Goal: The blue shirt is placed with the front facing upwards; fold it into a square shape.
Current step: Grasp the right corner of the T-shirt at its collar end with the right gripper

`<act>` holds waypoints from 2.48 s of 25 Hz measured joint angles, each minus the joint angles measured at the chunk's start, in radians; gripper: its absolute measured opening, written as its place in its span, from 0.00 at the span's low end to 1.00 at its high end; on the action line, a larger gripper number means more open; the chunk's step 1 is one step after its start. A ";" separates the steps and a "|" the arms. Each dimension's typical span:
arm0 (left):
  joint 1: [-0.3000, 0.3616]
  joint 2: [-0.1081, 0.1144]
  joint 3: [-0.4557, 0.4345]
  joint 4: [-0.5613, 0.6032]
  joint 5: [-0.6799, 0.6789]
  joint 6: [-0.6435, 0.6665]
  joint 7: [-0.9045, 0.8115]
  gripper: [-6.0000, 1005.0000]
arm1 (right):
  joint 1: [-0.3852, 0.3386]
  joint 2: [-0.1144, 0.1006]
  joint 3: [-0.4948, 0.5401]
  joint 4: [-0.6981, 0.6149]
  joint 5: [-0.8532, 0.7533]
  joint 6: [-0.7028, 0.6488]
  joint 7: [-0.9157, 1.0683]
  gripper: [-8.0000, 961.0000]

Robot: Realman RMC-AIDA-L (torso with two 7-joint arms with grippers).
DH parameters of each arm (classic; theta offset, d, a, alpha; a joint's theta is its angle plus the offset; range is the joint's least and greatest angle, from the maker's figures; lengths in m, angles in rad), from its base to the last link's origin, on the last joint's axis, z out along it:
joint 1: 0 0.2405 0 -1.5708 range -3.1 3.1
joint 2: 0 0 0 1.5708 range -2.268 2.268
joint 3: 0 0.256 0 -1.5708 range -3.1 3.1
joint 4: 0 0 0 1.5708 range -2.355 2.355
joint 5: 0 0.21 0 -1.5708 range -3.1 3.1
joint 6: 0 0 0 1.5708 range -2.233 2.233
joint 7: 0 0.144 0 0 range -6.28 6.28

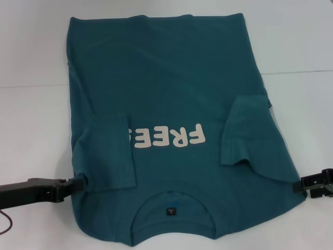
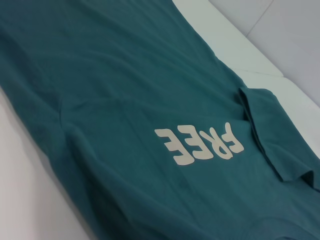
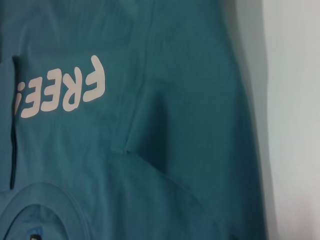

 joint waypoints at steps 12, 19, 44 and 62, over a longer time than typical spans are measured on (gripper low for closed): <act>-0.005 0.002 0.000 -0.013 0.000 -0.002 0.008 0.04 | 0.002 0.001 0.000 0.021 0.002 0.020 -0.002 0.73; -0.004 0.002 0.000 -0.014 0.000 -0.003 0.009 0.04 | 0.006 0.010 0.000 0.028 0.005 0.031 -0.004 0.72; -0.006 0.003 -0.008 -0.017 -0.002 0.005 0.009 0.04 | 0.003 0.018 0.018 0.040 0.030 0.080 -0.053 0.10; -0.008 0.003 -0.007 -0.017 -0.002 0.005 0.009 0.04 | -0.017 -0.010 0.063 0.031 0.143 0.006 -0.068 0.01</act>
